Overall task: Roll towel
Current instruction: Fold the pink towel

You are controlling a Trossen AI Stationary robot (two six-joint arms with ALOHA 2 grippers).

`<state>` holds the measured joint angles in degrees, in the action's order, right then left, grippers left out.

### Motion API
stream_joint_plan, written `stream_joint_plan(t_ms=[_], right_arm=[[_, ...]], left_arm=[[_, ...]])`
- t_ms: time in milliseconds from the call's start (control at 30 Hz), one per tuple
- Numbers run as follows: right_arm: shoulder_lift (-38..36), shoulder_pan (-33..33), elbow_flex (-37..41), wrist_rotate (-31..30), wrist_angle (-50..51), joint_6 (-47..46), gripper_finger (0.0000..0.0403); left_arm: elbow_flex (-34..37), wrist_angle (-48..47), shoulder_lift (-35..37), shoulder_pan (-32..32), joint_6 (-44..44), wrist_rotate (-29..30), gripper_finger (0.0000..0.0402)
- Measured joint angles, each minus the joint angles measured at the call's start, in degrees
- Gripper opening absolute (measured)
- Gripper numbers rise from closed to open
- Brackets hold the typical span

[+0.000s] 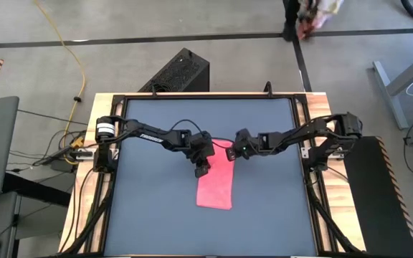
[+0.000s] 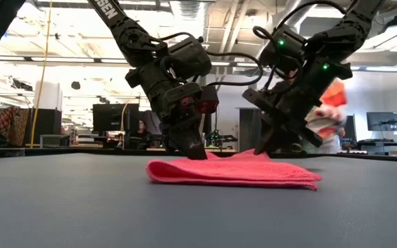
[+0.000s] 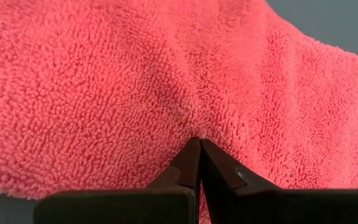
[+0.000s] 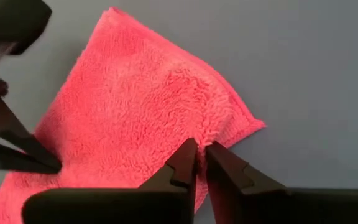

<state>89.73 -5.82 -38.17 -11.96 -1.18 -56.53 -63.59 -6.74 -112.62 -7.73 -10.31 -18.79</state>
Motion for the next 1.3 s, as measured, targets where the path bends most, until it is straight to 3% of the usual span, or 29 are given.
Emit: stream_joint_plan(t_ms=[433, 867, 1067, 1300], right_arm=[[-0.09, 0.04, 0.0, 2.95, -1.29, -0.32, 0.0104], [-0.13, -0.34, 0.0, -1.92, -1.76, -0.42, 0.0105], [-0.17, -0.27, 0.0, -1.23, -3.36, -0.71, 0.0105], [0.46, 1.36, 0.0, -2.21, -3.7, -7.13, 0.0105]], left_arm=[[-0.04, -3.22, 0.0, 0.09, 0.48, -1.38, 0.0], [-0.03, -4.98, 0.0, 2.31, 1.03, -5.24, 0.0], [-0.02, -4.61, 0.0, 2.69, 1.0, -5.11, 0.0], [-0.01, -2.11, 0.0, 2.69, 0.13, -4.96, 0.0]])
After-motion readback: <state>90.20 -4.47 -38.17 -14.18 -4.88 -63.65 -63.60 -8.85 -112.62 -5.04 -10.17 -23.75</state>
